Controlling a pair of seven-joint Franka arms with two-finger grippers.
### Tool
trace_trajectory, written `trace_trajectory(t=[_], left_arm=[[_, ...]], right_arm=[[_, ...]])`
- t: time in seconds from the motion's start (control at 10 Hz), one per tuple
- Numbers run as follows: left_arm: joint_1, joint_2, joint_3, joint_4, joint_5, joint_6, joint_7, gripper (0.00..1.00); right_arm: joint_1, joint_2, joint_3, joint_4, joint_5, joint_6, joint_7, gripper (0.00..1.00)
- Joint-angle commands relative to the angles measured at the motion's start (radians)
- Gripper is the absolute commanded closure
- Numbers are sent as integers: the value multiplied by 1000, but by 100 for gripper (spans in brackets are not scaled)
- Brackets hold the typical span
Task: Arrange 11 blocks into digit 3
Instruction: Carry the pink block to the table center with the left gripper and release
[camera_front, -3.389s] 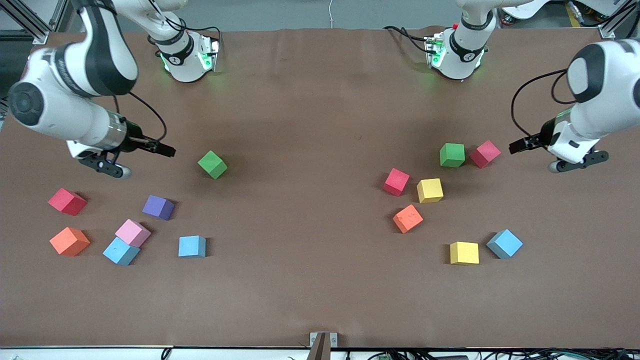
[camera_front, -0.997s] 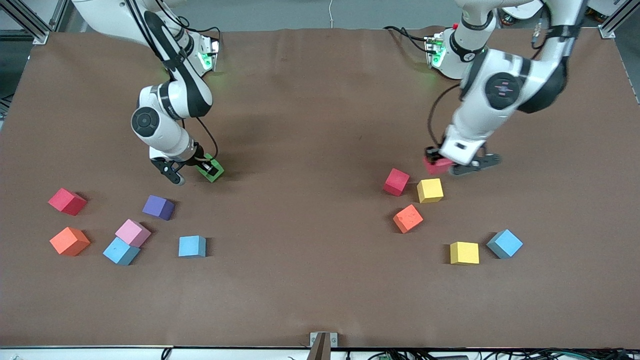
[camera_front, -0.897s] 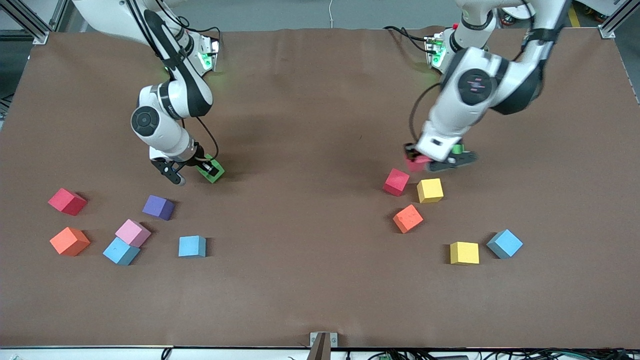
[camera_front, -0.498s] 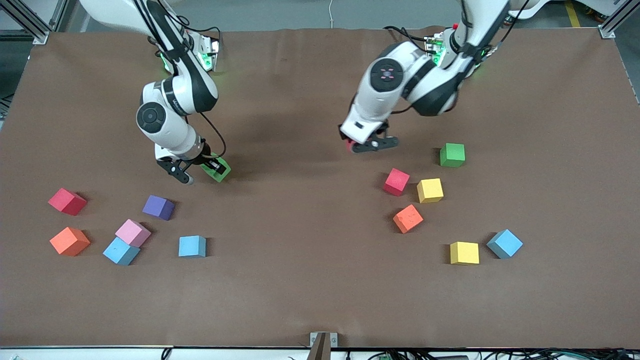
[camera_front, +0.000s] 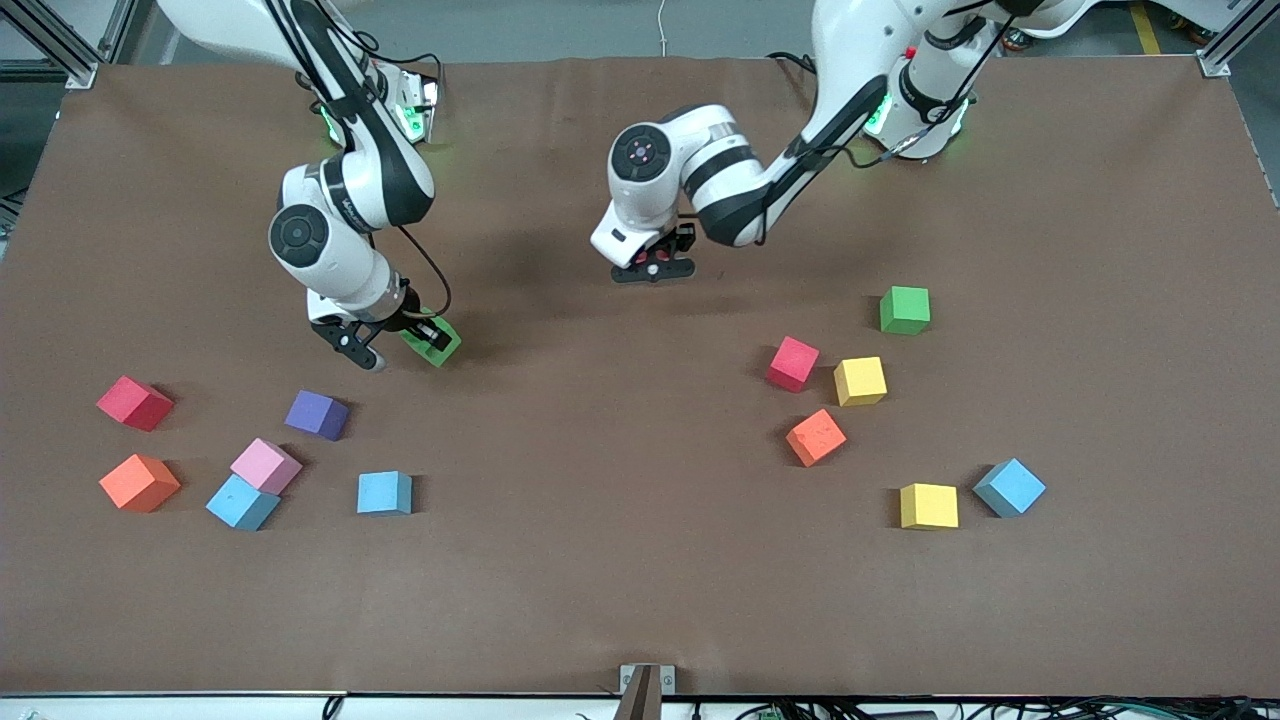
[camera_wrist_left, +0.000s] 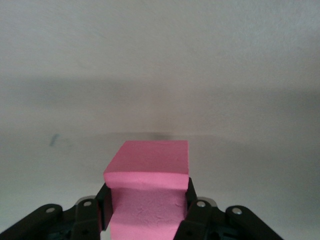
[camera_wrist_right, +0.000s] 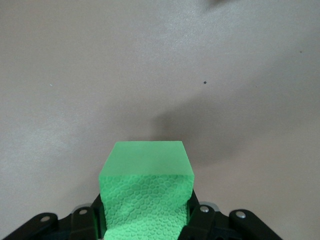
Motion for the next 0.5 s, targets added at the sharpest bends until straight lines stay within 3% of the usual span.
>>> trace_trajectory(t=[0.0, 0.1, 0.4], left_arm=[[-37, 45, 3, 54, 41, -28, -39, 74], [-54, 54, 4, 54, 43, -28, -47, 74], [-187, 63, 98, 49, 101, -31, -82, 72]], right_arm=[[-10, -18, 2, -4, -12, -17, 17, 72], [-8, -17, 2, -4, -12, -15, 90, 71], [1, -20, 2, -4, -12, -17, 197, 72]])
